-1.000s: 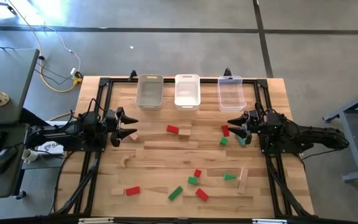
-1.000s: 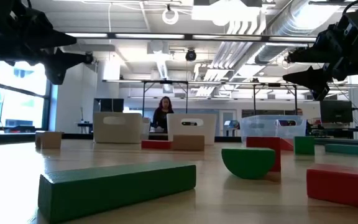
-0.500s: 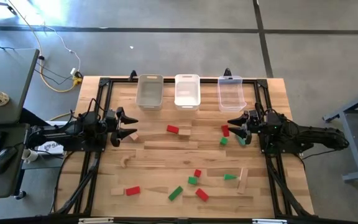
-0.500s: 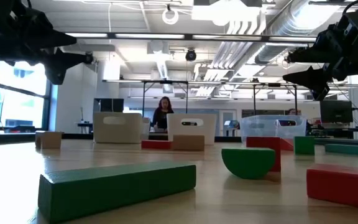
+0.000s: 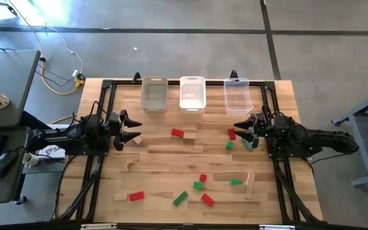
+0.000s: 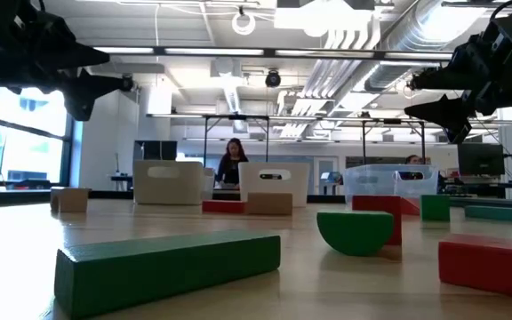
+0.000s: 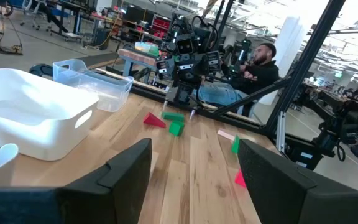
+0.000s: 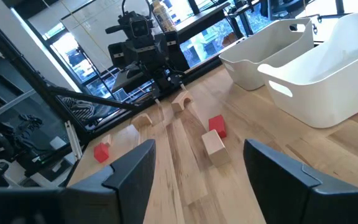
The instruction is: Sort & place blocks by color
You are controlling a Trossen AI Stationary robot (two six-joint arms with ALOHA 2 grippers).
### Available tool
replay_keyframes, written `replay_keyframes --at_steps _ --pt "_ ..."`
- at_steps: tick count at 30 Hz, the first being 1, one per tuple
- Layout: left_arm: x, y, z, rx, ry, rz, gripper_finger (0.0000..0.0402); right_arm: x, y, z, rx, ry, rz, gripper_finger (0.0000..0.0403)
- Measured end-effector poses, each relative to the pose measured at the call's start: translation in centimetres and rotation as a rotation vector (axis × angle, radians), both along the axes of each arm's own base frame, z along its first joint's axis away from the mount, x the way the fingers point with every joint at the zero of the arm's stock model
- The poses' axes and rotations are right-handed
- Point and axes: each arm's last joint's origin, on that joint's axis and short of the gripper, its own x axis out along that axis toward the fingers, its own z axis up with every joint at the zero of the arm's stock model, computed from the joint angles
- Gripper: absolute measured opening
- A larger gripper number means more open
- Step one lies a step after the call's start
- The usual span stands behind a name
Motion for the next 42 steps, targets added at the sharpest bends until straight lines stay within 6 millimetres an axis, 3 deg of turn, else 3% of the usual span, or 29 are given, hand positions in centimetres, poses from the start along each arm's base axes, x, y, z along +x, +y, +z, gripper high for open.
replay_keyframes --at_steps 21,26,32,36,42 --pt "0.0 0.0 0.0 0.0 0.001 0.0 0.0227 0.0 -0.1 0.3 0.071 -0.046 -0.053 0.0232" --pt "0.0 0.0 0.0 0.0 0.0 0.0 0.0227 -0.1 -0.1 1.8 0.098 -0.156 -0.051 0.0232" --pt "0.0 0.0 0.0 0.0 0.0 0.0 0.0227 -0.8 -0.3 5.3 0.05 -0.211 -0.129 0.0232" --pt "0.0 0.0 0.0 0.0 0.001 0.0 0.0227 -1.6 -0.4 7.7 0.013 -0.126 -0.197 0.0232" --pt "0.0 0.0 0.0 0.0 0.0 0.0 0.0227 -2.9 -0.4 9.6 0.161 0.261 -0.313 0.0232"
